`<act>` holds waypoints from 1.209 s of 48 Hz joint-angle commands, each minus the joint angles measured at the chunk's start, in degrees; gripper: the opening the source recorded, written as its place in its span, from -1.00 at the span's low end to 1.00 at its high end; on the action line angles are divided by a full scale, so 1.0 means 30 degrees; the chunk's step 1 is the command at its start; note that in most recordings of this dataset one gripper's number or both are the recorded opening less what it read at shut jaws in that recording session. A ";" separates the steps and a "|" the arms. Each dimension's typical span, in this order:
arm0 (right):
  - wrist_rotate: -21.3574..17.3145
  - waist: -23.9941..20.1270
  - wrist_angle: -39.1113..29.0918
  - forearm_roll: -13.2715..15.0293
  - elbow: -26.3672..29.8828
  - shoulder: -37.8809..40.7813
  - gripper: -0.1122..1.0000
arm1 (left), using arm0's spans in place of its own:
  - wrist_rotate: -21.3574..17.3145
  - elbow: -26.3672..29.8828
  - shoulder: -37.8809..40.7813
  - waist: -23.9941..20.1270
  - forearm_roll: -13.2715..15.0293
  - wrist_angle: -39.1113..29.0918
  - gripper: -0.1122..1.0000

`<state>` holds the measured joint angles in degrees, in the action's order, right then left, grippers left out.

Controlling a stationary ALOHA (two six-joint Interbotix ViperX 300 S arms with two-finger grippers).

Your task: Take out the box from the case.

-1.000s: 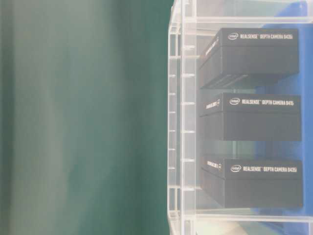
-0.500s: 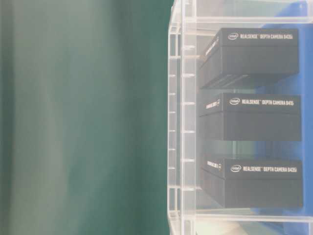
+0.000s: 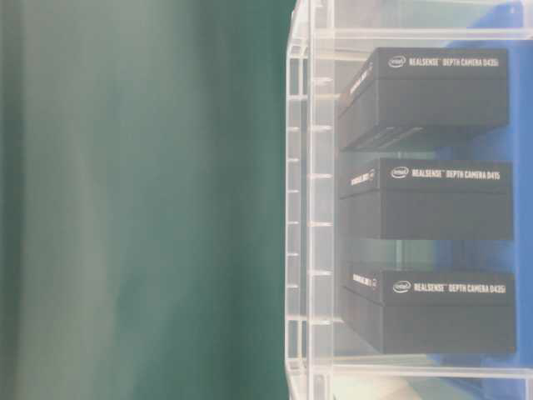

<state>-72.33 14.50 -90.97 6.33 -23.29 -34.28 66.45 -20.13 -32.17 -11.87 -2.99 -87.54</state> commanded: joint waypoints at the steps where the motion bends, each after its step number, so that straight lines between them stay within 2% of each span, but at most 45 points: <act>1: 0.0791 0.1172 0.0352 -0.0029 0.0381 0.0146 -0.77 | -0.0322 0.0469 -0.0088 -0.0996 0.0000 -0.0059 -0.80; 9: 0.2578 0.3047 0.1172 -0.0176 0.0381 0.0527 -0.77 | -0.0732 0.0498 -0.0059 -0.2637 0.0000 -0.0029 -0.80; 16: 0.3662 0.3955 0.1582 -0.0762 0.0410 0.0879 -0.77 | -0.1904 0.0527 0.0000 -0.3369 0.0059 -0.0117 -0.80; 35: 0.3750 0.4102 0.2197 -0.0498 0.0439 0.1025 -0.76 | -0.2080 0.0293 0.0029 -0.3486 0.0146 -0.0410 -0.79; 38: 0.3750 0.4102 0.2197 -0.0498 0.0381 0.1025 -0.65 | -0.2109 0.0264 0.0000 -0.3486 0.0146 -0.0410 -0.76; 43: 0.3721 0.4102 0.2168 -0.0352 0.0352 0.1025 -0.30 | -0.2051 0.0176 -0.0146 -0.3516 0.0146 -0.0410 -0.67; 48: 0.3721 0.4102 0.2051 -0.0088 0.0293 0.1025 0.18 | -0.1963 0.0088 -0.0234 -0.3486 0.0146 -0.0410 -0.36; 53: 0.3662 0.4102 0.1992 0.0029 0.0293 0.1025 0.70 | -0.1963 0.0088 -0.0234 -0.3516 0.0146 -0.0410 0.15; 56: 0.3604 0.4102 0.1992 0.0088 0.0293 0.0996 0.85 | -0.1963 0.0088 -0.0264 -0.3516 0.0146 -0.0410 0.49; 58: 0.3516 0.4072 0.1992 0.0088 0.0293 0.0996 0.89 | -0.2021 0.0088 -0.0264 -0.3486 0.0146 -0.0410 0.71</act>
<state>-61.44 26.72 -84.99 6.24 -23.29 -31.03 60.47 -20.39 -32.43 -22.15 -2.55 -88.77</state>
